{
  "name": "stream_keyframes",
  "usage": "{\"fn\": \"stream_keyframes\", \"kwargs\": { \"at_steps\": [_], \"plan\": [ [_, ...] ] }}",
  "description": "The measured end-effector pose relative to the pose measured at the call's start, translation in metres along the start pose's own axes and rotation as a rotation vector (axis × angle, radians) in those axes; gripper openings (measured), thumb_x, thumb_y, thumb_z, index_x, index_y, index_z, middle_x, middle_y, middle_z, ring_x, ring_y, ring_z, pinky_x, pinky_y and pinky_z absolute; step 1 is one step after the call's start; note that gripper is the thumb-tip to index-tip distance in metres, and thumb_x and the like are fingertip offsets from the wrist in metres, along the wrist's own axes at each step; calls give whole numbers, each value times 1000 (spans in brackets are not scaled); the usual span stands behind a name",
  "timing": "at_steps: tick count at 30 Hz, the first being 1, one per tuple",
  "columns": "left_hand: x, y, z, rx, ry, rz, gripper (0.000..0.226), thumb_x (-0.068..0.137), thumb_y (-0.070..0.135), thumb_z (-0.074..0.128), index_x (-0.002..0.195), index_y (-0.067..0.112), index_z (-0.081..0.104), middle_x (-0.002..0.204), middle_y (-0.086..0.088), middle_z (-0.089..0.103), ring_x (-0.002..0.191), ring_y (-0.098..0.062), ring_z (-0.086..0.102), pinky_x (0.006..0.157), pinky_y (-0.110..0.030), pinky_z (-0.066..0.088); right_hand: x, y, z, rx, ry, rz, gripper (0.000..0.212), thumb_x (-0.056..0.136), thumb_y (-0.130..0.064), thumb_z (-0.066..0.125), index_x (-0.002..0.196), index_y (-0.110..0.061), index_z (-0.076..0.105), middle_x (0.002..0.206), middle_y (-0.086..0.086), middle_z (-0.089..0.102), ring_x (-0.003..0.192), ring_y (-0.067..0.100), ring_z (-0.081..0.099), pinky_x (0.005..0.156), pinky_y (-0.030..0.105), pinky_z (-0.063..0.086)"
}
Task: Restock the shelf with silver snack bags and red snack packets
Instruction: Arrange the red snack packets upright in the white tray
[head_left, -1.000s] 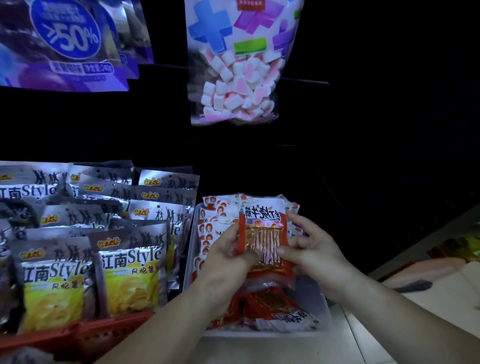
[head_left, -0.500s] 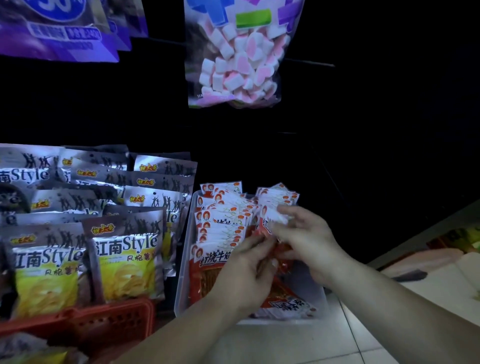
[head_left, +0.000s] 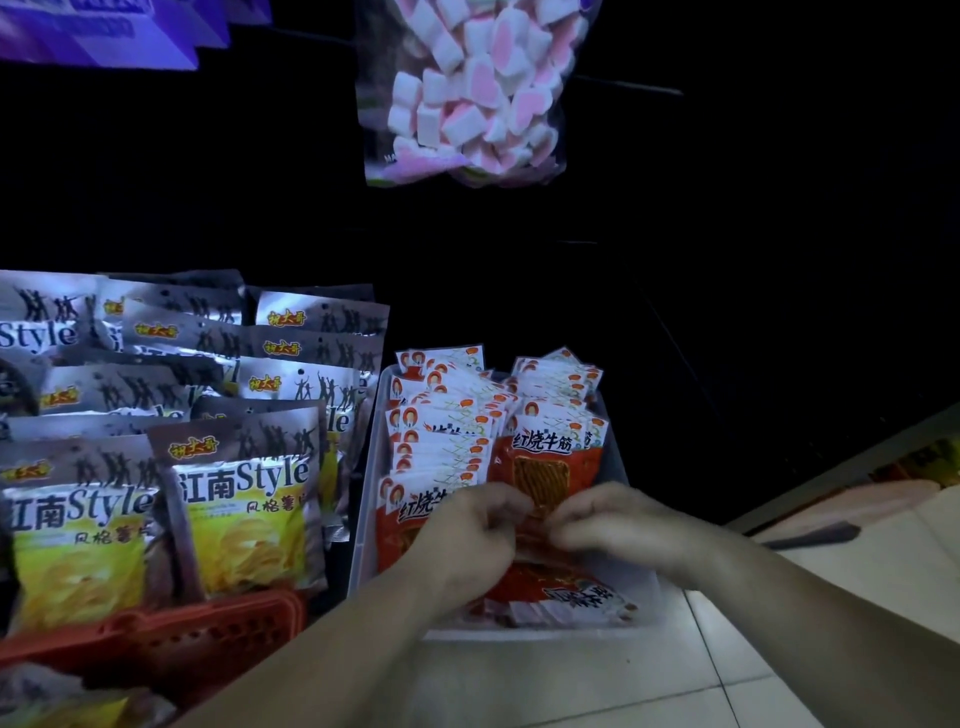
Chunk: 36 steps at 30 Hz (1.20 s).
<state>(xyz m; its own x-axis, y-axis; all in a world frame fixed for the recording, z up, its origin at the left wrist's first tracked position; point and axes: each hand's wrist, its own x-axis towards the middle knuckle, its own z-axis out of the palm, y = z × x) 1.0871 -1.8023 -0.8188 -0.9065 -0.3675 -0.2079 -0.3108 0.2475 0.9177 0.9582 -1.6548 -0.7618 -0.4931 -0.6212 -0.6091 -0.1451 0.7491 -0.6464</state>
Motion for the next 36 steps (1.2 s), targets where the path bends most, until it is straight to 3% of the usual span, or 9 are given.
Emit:
{"fn": "stream_keyframes", "kwargs": {
  "at_steps": [4,7,10,13,19,24,28,30,36],
  "plan": [
    [11,-4,0,45,55,27,42,87,-4,51,109,23,75,98,16,70,104,-4,67,96,-17,51,23,1,-6,-76,586,-129,20,92,-23,73,111,-32,70,117,-5,71,105,14,67,89,26,52],
    [20,-3,-2,36,105,32,40,87,-4,52,113,17,74,100,9,70,103,-7,66,94,-13,49,43,-1,-8,-384,606,-107,58,91,-32,74,145,-30,52,145,-4,55,129,19,57,103,30,48],
    [25,-5,-2,36,112,8,40,87,-4,51,115,16,73,102,7,70,103,-6,64,91,-6,46,58,-7,1,-428,565,-17,77,90,-39,74,155,-31,34,155,-1,46,138,22,50,107,36,48],
    [26,-8,0,16,110,-9,41,88,-4,52,115,17,73,107,7,71,105,-4,64,98,-14,48,62,-8,10,-586,629,8,83,92,-44,71,159,-31,23,157,-1,30,144,23,38,103,38,49],
    [25,-5,6,-46,155,-39,39,87,-2,55,113,22,74,102,18,68,101,3,62,93,-5,45,63,-7,6,-767,602,44,56,88,-52,72,134,-28,52,139,-3,26,137,21,27,99,35,47],
    [21,-5,9,-114,148,-69,36,91,2,57,110,30,73,105,21,68,101,2,64,93,-16,52,62,-8,3,-845,644,-79,76,92,-52,68,153,-28,30,151,-5,32,143,19,29,111,32,39],
    [21,-4,7,-157,173,-102,35,92,2,58,107,30,73,101,18,69,94,-1,67,89,-19,55,64,-9,-7,-821,707,-69,41,91,-42,72,125,-29,53,128,-6,51,126,19,44,98,32,42],
    [22,-5,6,-163,186,-105,34,92,0,59,106,27,74,97,19,69,86,-1,66,84,-16,54,64,-10,-11,-790,731,-81,20,91,-38,72,102,-27,59,112,-6,55,115,20,49,88,33,41],
    [22,-2,-5,-193,151,-119,33,96,1,56,106,27,73,96,-1,72,50,0,53,51,-9,40,56,8,-20,-574,813,-193,8,95,-27,70,97,-24,78,105,-9,62,109,20,54,86,34,48]
  ]
}}
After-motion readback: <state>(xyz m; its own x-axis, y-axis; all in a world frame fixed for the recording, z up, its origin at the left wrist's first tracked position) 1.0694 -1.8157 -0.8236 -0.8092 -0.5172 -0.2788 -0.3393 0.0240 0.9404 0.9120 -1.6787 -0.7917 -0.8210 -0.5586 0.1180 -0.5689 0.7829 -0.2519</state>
